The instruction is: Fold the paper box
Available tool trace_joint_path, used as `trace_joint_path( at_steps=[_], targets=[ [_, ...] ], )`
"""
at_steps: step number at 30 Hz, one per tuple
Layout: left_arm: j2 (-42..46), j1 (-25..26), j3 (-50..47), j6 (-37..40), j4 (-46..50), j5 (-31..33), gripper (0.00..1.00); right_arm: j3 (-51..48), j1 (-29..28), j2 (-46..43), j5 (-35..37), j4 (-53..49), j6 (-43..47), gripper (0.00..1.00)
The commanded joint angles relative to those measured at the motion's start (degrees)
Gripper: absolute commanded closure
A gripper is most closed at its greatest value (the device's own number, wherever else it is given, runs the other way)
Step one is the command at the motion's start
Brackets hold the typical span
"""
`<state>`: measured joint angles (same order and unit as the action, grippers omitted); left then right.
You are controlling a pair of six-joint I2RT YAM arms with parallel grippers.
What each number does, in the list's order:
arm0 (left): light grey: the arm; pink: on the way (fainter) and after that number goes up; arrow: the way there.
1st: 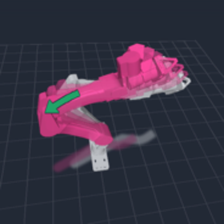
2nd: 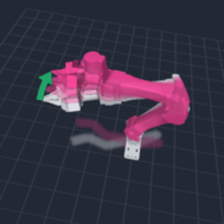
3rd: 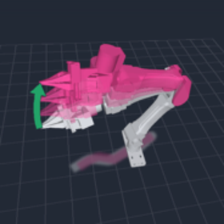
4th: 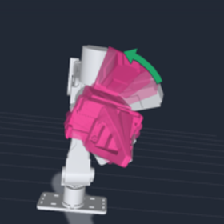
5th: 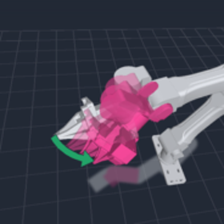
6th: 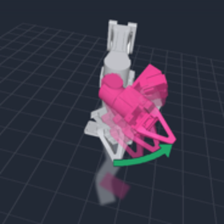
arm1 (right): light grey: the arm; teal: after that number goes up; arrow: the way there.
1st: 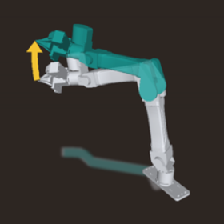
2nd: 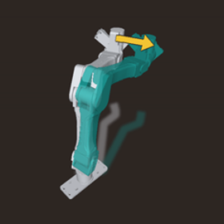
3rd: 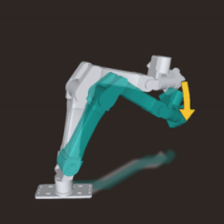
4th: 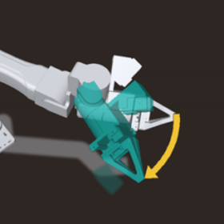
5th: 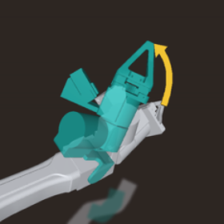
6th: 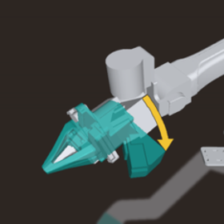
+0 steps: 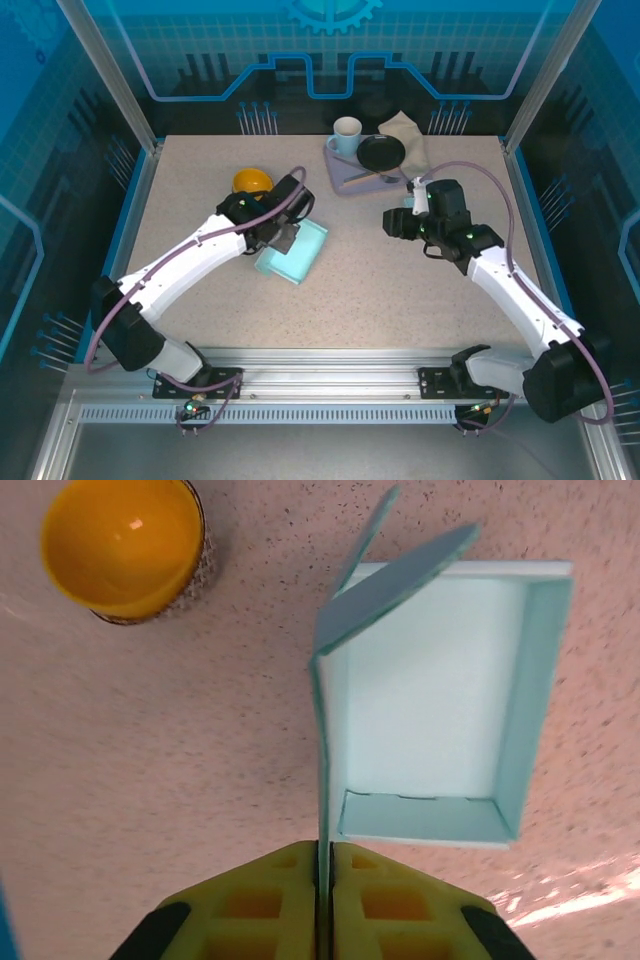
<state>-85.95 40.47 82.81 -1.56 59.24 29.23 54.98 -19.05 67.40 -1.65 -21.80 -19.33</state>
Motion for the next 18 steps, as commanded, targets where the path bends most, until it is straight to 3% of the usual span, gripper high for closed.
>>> trace_joint_path(
  at_steps=[1,9,18],
  targets=[
    [-0.8,4.6,0.7,13.5,5.5,10.0,0.88,-1.7,0.7,0.1,2.6,0.0,2.6,0.44],
    [-3.0,15.0,-3.0,24.5,-1.8,17.1,0.88,-3.5,1.7,1.5,4.4,0.6,0.7,0.44],
    [-8.1,17.0,-3.0,29.0,-10.0,12.2,0.83,-6.5,3.0,1.9,3.5,1.8,-0.2,0.44]
  ],
)
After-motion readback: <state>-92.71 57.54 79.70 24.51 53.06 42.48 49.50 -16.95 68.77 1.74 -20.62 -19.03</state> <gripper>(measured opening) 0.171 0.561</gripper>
